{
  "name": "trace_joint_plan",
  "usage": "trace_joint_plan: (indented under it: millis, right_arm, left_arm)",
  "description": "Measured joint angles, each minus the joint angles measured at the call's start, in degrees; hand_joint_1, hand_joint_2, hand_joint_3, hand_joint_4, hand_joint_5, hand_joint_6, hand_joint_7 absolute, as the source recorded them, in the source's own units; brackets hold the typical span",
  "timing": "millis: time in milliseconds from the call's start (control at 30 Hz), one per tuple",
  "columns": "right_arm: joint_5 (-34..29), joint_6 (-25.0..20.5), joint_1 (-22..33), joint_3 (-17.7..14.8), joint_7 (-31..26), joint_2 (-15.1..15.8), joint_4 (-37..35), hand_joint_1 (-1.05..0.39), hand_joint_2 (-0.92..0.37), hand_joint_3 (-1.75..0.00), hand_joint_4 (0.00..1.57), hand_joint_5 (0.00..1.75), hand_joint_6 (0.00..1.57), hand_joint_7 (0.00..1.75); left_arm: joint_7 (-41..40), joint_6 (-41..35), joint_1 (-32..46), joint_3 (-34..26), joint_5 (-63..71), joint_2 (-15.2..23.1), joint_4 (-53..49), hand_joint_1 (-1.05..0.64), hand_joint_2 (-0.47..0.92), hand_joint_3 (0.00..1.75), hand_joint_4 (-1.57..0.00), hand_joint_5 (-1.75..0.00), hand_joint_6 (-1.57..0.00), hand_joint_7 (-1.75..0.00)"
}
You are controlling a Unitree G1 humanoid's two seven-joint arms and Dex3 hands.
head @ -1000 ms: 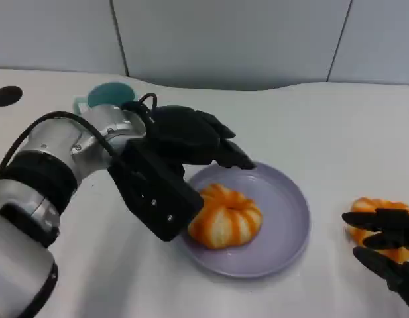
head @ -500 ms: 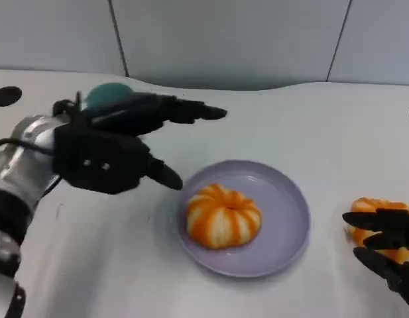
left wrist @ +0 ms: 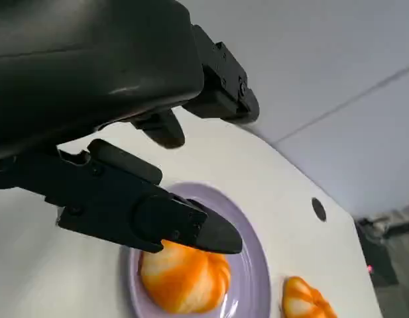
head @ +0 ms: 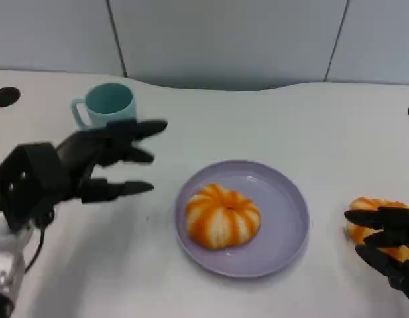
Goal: Grasp the bread from the table and place it into the plate.
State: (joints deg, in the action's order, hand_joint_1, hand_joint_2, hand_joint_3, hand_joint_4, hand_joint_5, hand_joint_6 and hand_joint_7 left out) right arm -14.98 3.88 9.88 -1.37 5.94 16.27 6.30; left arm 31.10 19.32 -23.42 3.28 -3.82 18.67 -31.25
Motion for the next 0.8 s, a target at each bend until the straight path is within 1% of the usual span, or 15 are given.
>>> trace_joint_plan:
  millis: [33, 67, 100, 133, 167, 200, 267, 333, 367, 433, 467, 533, 633, 800]
  right_arm:
    - [0.07, 0.60, -0.06, -0.07, -0.01, 0.07, -0.38, -0.22, -0.92, -0.32, 0.71, 0.59, 0.84, 0.01]
    - [0.15, 1.06, -0.09, -0.22, -0.02, 0.16, -0.81, -0.23, -0.92, -0.31, 0.71, 0.59, 0.84, 0.01]
    - [0.19, 1.24, -0.05, -0.35, 0.00, 0.29, -1.04, -0.23, -0.92, -0.31, 0.70, 0.58, 0.84, 0.01]
    - [0.29, 1.28, 0.04, -0.61, 0.07, 0.48, -1.15, -0.23, -0.92, -0.31, 0.70, 0.58, 0.84, 0.01]
    - [0.43, 1.30, 0.09, -0.99, 0.13, 0.67, -1.19, -0.24, -0.92, -0.31, 0.70, 0.57, 0.84, 0.01]
    - [0.76, 1.30, 0.15, -1.37, 0.19, 0.93, -1.19, -0.24, -0.92, -0.30, 0.70, 0.57, 0.85, 0.01]
    - [0.88, 1.30, 0.38, -1.98, 0.25, 1.44, -1.18, -0.25, -0.92, -0.29, 0.73, 0.59, 0.85, 0.02]
    - [0.90, 1.33, 0.62, -2.06, 0.27, 1.78, -1.18, -0.26, -0.92, -0.29, 0.73, 0.59, 0.86, 0.02]
    - [0.91, 1.33, 0.73, -2.08, 0.27, 1.90, -1.18, -0.26, -0.92, -0.29, 0.73, 0.59, 0.85, 0.02]
    - [0.97, 1.33, 0.85, -2.10, 0.31, 1.99, -1.14, -0.24, -0.92, -0.29, 0.73, 0.60, 0.85, 0.02]
    - [1.08, 1.36, 0.90, -2.13, 0.35, 2.02, -1.14, -0.23, -0.92, -0.29, 0.74, 0.61, 0.86, 0.02]
    - [1.34, 2.67, 0.99, -2.24, 0.38, 2.17, -1.46, -0.25, -0.92, -0.30, 0.74, 0.62, 0.86, 0.02]
    - [1.99, 4.70, 1.03, -2.36, 0.38, 2.36, -2.31, -0.26, -0.92, -0.30, 0.73, 0.63, 0.86, 0.02]
    - [2.61, 4.82, 1.06, -2.52, 0.94, 2.37, -2.94, -0.25, -0.92, -0.31, 0.73, 0.64, 0.86, 0.02]
  left_arm:
    - [-1.33, -1.84, 2.30, -0.34, -0.08, -0.50, 2.03, -0.41, 0.92, 0.11, -0.22, -1.65, -0.19, -1.06]
    - [-2.79, -3.73, 4.74, -0.64, -0.05, -1.03, 4.12, -0.39, 0.92, 0.12, -0.24, -1.70, -0.13, -1.32]
    - [-3.99, -5.05, 6.66, -0.91, 0.04, -1.57, 5.45, -0.37, 0.92, 0.12, -0.28, -1.73, -0.09, -1.53]
    - [-5.70, -6.29, 8.53, -1.09, 0.35, -2.36, 6.42, -0.37, 0.92, 0.12, -0.32, -1.74, -0.10, -1.62]
    - [-7.22, -7.81, 10.03, -1.10, 1.09, -2.97, 7.38, -0.36, 0.92, 0.11, -0.34, -1.74, -0.11, -1.68]
    - [-8.66, -9.67, 11.34, -1.10, 1.63, -3.52, 8.34, -0.34, 0.92, 0.11, -0.38, -1.74, -0.16, -1.72]
    - [-10.75, -13.96, 13.36, -1.12, 2.22, -4.42, 10.70, -0.33, 0.92, 0.10, -0.47, -1.75, -0.28, -1.74]
    - [-11.66, -18.24, 14.40, -1.15, 2.71, -4.56, 12.94, -0.31, 0.92, 0.10, -0.55, -1.75, -0.36, -1.74]
    - [-12.03, -20.05, 14.70, -1.21, 3.12, -4.53, 13.91, -0.28, 0.92, 0.10, -0.61, -1.75, -0.42, -1.75]
    - [-12.15, -22.96, 15.06, -1.31, 3.26, -4.34, 15.29, -0.25, 0.92, 0.09, -0.73, -1.75, -0.52, -1.75]
    - [-12.14, -24.38, 15.27, -1.31, 3.39, -4.14, 16.04, -0.24, 0.92, 0.08, -0.76, -1.75, -0.55, -1.75]
    - [-12.16, -27.61, 15.67, -1.27, 4.05, -3.67, 17.60, -0.21, 0.91, 0.06, -0.80, -1.75, -0.58, -1.75]
    - [-12.75, -31.58, 16.18, -0.88, 5.66, -3.49, 19.47, -0.19, 0.89, 0.05, -0.82, -1.75, -0.60, -1.75]
    - [-13.18, -33.09, 16.18, -0.34, 6.46, -3.47, 19.92, -0.20, 0.87, 0.04, -0.83, -1.75, -0.62, -1.75]
